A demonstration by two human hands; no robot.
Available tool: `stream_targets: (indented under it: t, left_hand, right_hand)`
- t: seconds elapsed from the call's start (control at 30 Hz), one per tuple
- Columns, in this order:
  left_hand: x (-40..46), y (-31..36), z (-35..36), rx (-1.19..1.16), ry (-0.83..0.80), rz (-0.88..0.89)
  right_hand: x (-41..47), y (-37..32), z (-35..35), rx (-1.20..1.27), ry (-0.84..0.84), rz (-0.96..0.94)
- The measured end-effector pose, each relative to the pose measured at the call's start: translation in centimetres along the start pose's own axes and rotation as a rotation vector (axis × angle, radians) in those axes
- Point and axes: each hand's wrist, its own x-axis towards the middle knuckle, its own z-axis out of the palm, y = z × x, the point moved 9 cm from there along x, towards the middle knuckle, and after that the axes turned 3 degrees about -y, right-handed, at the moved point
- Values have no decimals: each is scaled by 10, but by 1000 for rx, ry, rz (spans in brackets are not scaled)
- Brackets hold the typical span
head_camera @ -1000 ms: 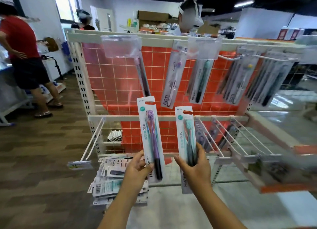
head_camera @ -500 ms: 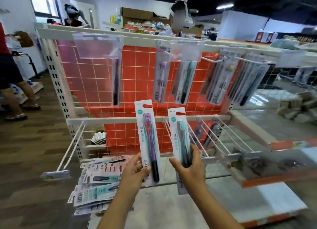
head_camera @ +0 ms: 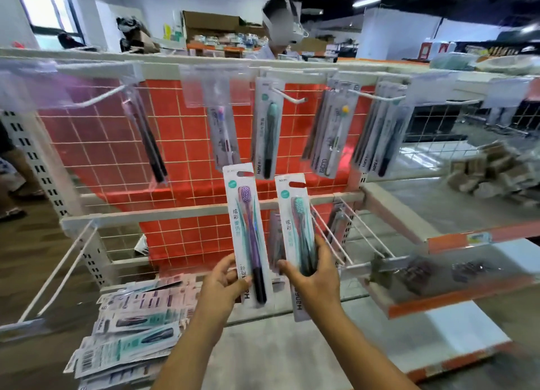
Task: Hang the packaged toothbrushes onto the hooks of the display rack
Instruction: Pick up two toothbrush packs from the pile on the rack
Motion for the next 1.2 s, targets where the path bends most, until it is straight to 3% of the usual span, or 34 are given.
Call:
stream_targets:
  t: [0.5,1.0,1.2]
  left_hand:
    - [32,0,98,4,65,30]
    - [28,-17,114,-36,230,3]
    - [15,-17,105,-71,315,12]
  right_hand:
    - [50,47,-86,18,-2,7]
    - [69,71,-107,41,-91,6]
    - [86,43,-80,18,-221,-97]
